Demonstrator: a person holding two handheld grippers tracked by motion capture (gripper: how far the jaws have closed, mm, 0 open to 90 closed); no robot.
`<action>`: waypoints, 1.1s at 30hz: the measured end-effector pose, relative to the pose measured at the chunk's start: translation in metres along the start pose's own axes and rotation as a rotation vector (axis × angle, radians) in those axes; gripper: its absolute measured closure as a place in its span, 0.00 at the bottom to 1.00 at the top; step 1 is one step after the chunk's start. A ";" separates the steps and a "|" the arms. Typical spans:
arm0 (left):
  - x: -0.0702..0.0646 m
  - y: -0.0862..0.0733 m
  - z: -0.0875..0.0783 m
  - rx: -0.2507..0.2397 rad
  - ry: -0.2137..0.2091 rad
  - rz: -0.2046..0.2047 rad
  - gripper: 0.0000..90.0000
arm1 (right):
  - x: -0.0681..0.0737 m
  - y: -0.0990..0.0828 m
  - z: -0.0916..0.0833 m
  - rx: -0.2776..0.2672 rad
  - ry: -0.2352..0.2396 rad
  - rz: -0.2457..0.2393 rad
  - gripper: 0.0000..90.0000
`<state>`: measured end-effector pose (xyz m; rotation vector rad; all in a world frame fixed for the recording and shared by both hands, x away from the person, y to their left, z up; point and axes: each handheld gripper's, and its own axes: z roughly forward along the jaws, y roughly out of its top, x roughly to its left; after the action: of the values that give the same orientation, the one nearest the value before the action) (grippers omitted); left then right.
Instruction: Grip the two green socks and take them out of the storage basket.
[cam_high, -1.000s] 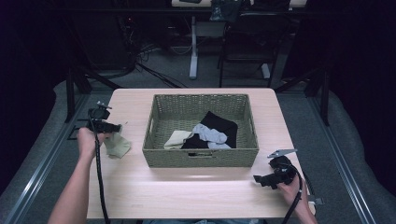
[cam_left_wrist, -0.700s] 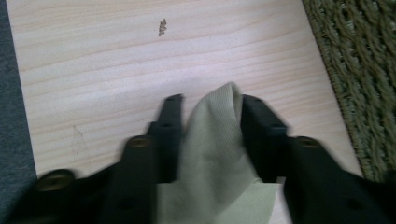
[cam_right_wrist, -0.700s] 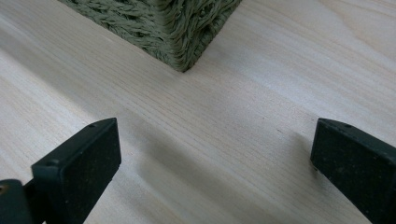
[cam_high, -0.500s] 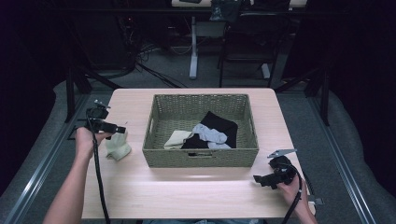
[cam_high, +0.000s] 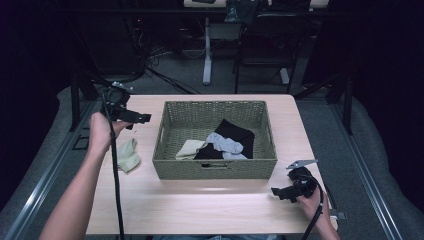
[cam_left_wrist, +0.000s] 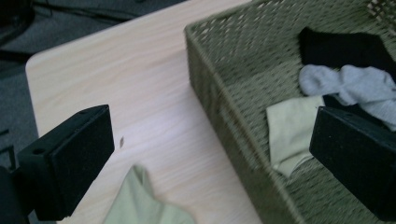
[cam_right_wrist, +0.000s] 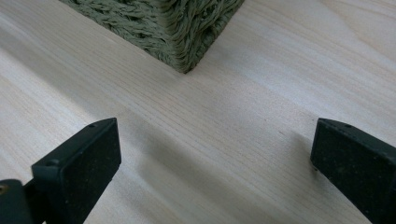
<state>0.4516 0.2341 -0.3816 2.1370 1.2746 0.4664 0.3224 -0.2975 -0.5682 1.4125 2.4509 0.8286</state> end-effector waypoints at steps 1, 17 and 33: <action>-0.004 0.003 0.001 -0.002 -0.001 0.005 0.00 | 0.000 0.000 0.000 -0.001 -0.002 0.000 0.01; -0.057 0.035 0.057 0.039 -0.051 0.090 0.00 | 0.000 0.000 0.000 -0.002 0.005 0.002 0.01; -0.082 0.032 0.122 0.121 -0.137 0.091 0.03 | -0.001 -0.001 -0.001 0.002 0.001 -0.003 0.01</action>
<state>0.5034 0.1125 -0.4530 2.2930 1.1588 0.2808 0.3218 -0.2987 -0.5679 1.4090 2.4551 0.8267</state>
